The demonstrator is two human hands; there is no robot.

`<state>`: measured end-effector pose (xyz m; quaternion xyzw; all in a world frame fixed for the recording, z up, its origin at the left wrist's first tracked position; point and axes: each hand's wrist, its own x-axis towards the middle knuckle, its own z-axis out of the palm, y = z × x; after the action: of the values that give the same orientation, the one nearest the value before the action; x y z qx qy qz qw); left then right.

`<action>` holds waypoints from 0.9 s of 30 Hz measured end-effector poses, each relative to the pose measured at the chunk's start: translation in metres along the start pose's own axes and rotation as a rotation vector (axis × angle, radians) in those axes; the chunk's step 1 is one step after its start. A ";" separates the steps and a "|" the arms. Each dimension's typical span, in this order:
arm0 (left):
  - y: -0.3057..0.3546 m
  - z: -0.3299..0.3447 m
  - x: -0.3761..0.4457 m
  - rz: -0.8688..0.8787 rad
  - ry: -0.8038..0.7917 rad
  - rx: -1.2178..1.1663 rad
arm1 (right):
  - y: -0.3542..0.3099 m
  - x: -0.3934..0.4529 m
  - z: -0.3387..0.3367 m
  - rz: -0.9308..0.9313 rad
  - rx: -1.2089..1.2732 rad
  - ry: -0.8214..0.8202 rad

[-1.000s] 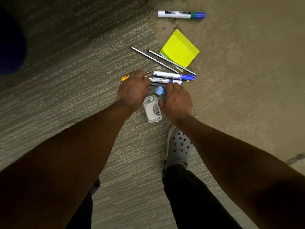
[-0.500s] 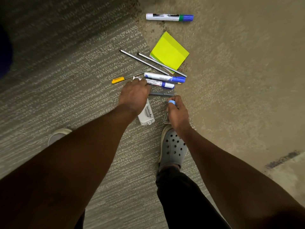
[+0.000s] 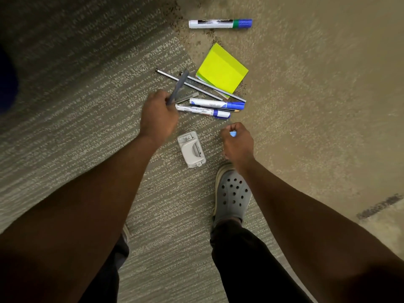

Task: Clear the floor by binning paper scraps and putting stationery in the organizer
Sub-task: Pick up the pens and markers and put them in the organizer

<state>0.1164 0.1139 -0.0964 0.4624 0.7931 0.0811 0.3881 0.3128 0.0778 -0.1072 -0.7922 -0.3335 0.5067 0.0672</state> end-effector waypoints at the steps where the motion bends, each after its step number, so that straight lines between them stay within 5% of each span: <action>1: -0.001 -0.003 0.003 -0.001 0.039 0.034 | -0.001 0.002 0.000 -0.008 -0.026 -0.005; 6: -0.003 -0.019 0.024 0.003 0.166 0.190 | -0.007 0.007 -0.001 -0.034 -0.098 -0.038; 12: -0.002 -0.028 0.056 -0.040 0.209 0.107 | -0.007 0.008 0.004 -0.014 -0.117 -0.098; 21: -0.025 -0.024 0.041 0.182 -0.152 0.264 | -0.014 0.005 0.011 0.054 -0.014 -0.158; 27: -0.036 -0.021 0.024 0.281 -0.154 0.455 | -0.022 0.002 0.006 0.079 0.086 -0.183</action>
<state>0.0713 0.1176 -0.1122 0.6480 0.6871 -0.0818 0.3184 0.2985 0.0945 -0.1021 -0.7515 -0.2845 0.5931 0.0504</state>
